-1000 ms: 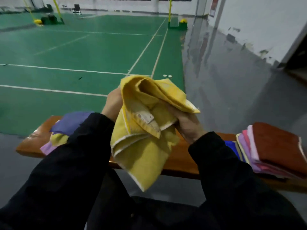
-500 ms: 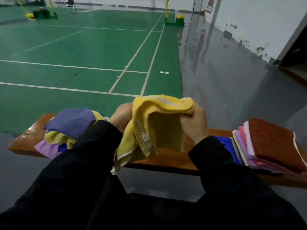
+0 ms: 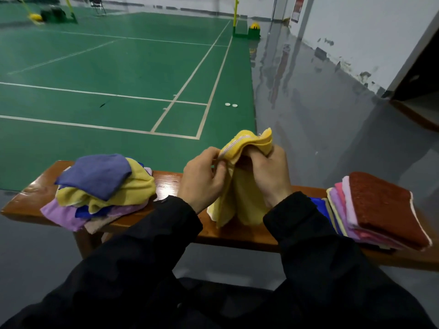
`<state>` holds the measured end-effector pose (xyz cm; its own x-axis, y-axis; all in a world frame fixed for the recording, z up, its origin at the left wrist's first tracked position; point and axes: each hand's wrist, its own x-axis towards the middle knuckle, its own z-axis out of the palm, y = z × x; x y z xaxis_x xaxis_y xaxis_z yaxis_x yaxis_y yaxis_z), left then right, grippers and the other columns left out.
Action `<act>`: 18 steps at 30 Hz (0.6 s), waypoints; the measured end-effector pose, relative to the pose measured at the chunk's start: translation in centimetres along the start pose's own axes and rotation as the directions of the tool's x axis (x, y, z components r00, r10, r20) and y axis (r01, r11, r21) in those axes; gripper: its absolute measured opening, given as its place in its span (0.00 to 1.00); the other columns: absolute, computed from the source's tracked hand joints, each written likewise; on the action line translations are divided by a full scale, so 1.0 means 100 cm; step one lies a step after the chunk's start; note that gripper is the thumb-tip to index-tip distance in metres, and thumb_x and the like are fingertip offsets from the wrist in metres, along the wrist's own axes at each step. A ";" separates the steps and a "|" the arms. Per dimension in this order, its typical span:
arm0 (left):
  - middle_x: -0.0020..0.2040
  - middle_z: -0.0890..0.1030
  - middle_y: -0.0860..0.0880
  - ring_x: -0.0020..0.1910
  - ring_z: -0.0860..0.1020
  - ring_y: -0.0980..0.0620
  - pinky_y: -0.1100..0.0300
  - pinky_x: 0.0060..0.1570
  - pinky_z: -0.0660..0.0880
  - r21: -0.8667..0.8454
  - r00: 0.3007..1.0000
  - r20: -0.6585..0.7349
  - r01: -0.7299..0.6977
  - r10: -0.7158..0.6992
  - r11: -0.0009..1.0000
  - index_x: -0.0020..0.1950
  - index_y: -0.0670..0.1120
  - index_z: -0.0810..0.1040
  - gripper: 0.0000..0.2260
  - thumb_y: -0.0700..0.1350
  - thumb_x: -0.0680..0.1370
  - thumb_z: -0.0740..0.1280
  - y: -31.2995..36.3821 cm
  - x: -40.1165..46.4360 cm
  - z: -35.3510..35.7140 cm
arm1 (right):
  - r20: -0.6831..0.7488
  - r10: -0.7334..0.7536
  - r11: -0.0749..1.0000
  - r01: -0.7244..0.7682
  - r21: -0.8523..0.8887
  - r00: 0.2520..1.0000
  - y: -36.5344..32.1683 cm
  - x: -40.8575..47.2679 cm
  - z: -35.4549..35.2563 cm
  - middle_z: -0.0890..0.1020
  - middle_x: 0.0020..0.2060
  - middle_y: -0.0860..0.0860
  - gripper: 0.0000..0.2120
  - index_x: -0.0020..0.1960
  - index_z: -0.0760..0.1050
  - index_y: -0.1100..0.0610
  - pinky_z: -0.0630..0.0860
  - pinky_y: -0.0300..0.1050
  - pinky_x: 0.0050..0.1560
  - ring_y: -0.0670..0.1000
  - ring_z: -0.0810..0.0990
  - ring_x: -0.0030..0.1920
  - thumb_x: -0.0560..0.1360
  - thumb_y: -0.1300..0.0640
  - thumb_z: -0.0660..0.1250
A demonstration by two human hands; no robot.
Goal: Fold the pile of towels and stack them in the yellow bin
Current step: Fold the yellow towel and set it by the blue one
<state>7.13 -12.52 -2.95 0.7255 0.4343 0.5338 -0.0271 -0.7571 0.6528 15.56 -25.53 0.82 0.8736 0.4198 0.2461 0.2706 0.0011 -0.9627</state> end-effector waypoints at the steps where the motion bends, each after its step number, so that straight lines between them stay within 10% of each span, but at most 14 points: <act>1: 0.43 0.81 0.49 0.42 0.80 0.47 0.48 0.42 0.78 0.029 0.999 -0.043 0.003 -0.002 1.000 0.52 0.49 0.75 0.07 0.50 0.82 0.60 -0.002 0.002 -0.001 | 0.018 -0.021 0.999 0.021 0.048 1.000 0.001 0.002 -0.005 0.88 0.45 0.52 0.08 0.45 0.86 0.53 0.81 0.61 0.58 0.56 0.86 0.51 0.75 0.51 0.69; 7: 0.43 0.82 0.46 0.40 0.78 0.45 0.53 0.41 0.71 0.135 0.999 0.024 0.025 -0.028 0.991 0.56 0.45 0.77 0.11 0.46 0.86 0.56 -0.001 0.016 -0.013 | -0.041 0.086 0.994 -0.084 0.064 0.995 0.030 0.011 -0.050 0.86 0.48 0.58 0.08 0.49 0.83 0.57 0.81 0.61 0.59 0.58 0.84 0.52 0.80 0.59 0.64; 11: 0.39 0.78 0.53 0.39 0.75 0.55 0.55 0.42 0.73 -0.211 0.941 0.198 0.315 -0.275 0.925 0.45 0.48 0.78 0.13 0.46 0.86 0.58 0.006 0.028 -0.012 | -0.183 0.127 0.980 -0.152 -0.127 0.975 0.051 0.015 -0.064 0.82 0.40 0.54 0.06 0.45 0.79 0.53 0.82 0.65 0.52 0.55 0.82 0.44 0.80 0.54 0.67; 15: 0.41 0.81 0.45 0.41 0.78 0.48 0.55 0.44 0.78 -0.496 0.833 0.334 0.553 -0.441 0.669 0.51 0.40 0.82 0.13 0.45 0.85 0.60 0.019 0.036 -0.008 | -0.206 0.232 0.972 -0.231 0.030 0.951 0.057 0.011 -0.057 0.82 0.62 0.54 0.28 0.76 0.67 0.48 0.78 0.56 0.66 0.52 0.82 0.61 0.78 0.54 0.70; 18: 0.41 0.80 0.44 0.41 0.77 0.47 0.57 0.42 0.77 -0.569 0.827 0.379 0.562 -0.416 0.600 0.51 0.41 0.81 0.10 0.44 0.85 0.61 0.026 0.043 -0.011 | -0.126 0.054 0.997 -0.060 -0.045 0.991 0.054 0.000 -0.049 0.65 0.79 0.51 0.38 0.81 0.56 0.48 0.64 0.43 0.73 0.47 0.67 0.75 0.77 0.53 0.72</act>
<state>9.47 -12.11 1.66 0.8715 0.4893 -0.0338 0.0005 0.0680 0.9977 19.03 -29.94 -3.83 0.9310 0.3011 0.2064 0.2360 -0.0649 -0.9696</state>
